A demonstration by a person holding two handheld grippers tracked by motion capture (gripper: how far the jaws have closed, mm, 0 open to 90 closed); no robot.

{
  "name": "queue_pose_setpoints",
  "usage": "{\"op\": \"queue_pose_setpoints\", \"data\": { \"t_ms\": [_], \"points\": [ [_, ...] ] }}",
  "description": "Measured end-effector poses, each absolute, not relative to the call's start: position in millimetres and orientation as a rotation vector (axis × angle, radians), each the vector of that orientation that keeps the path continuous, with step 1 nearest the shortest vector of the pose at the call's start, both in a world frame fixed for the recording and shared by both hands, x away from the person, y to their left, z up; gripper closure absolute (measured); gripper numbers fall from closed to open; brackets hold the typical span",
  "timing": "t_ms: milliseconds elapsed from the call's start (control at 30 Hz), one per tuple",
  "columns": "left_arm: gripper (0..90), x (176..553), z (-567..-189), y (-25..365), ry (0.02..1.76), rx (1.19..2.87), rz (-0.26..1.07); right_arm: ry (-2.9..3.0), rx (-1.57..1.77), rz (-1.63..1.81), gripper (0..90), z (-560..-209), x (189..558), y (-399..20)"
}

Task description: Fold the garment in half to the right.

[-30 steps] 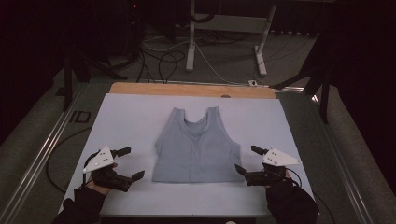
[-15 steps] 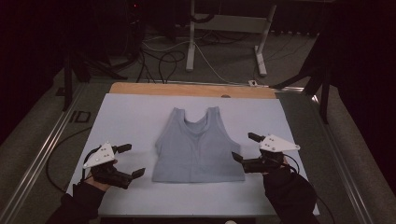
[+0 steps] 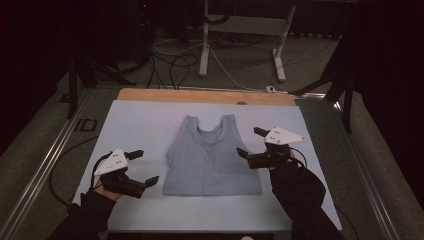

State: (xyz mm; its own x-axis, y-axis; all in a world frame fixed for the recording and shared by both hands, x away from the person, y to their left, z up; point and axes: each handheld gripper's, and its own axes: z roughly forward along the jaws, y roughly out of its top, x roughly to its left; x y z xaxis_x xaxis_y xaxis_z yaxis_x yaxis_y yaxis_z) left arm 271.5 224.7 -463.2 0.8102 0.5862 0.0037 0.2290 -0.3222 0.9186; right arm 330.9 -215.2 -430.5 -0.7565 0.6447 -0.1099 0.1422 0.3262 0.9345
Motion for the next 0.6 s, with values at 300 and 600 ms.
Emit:
{"op": "queue_pose_setpoints", "data": {
  "t_ms": [300,600],
  "points": [
    [0.0,272.0,-464.1,214.9,0.656,1.933,0.425,2.146,0.659,1.434,8.8,-428.7,351.6,-194.5],
    [0.0,274.0,-473.6,204.8,0.706,1.956,0.420,2.173,0.635,1.425,8.8,-431.5,371.8,-170.5]
  ]
}}
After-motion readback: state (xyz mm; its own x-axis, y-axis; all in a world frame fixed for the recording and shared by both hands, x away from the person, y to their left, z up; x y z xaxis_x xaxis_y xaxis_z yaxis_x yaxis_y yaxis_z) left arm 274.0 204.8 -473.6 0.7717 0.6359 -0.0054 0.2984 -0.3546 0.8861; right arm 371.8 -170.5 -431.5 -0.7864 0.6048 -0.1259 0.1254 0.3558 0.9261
